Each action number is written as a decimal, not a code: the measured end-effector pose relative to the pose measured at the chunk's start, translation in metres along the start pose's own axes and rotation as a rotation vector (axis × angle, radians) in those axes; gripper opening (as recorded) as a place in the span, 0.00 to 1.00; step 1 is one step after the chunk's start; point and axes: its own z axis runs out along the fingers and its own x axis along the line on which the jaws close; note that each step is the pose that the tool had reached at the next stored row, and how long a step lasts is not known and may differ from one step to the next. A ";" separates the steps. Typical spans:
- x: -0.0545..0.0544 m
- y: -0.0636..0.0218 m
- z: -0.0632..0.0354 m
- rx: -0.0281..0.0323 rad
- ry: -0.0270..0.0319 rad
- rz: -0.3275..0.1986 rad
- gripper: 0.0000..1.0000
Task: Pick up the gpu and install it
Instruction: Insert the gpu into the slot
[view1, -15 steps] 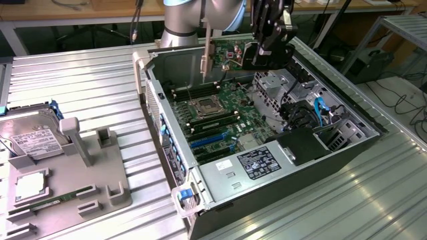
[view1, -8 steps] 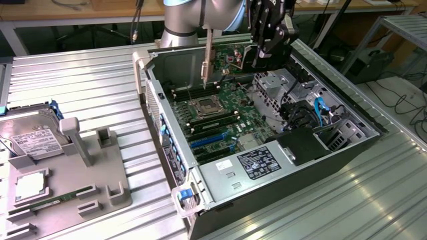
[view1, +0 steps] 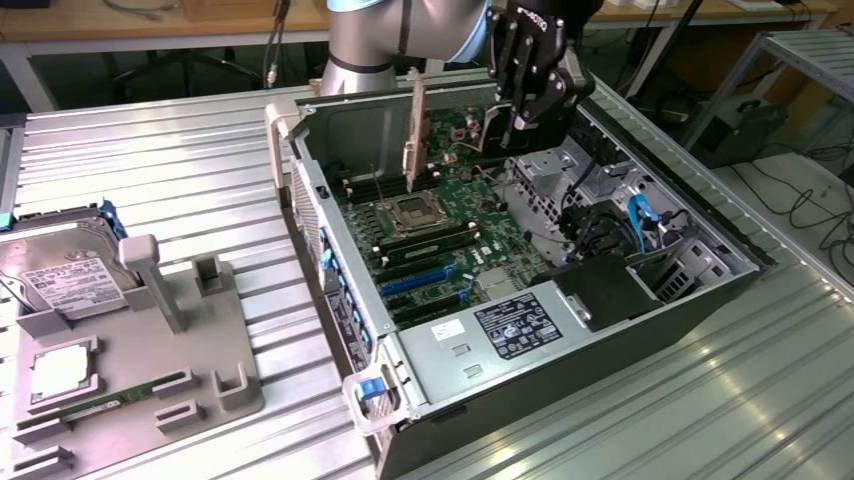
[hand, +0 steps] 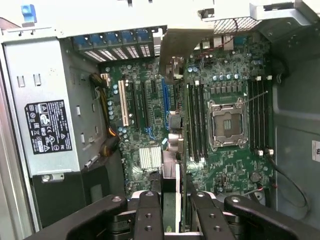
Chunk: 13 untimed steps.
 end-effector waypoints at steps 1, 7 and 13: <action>0.000 0.0000 0.0009 0.0000 -0.0006 -0.016 0.27; 0.000 0.0002 0.0040 0.0010 -0.0072 -0.122 0.27; 0.000 0.0003 0.0067 0.0014 -0.0126 -0.181 0.27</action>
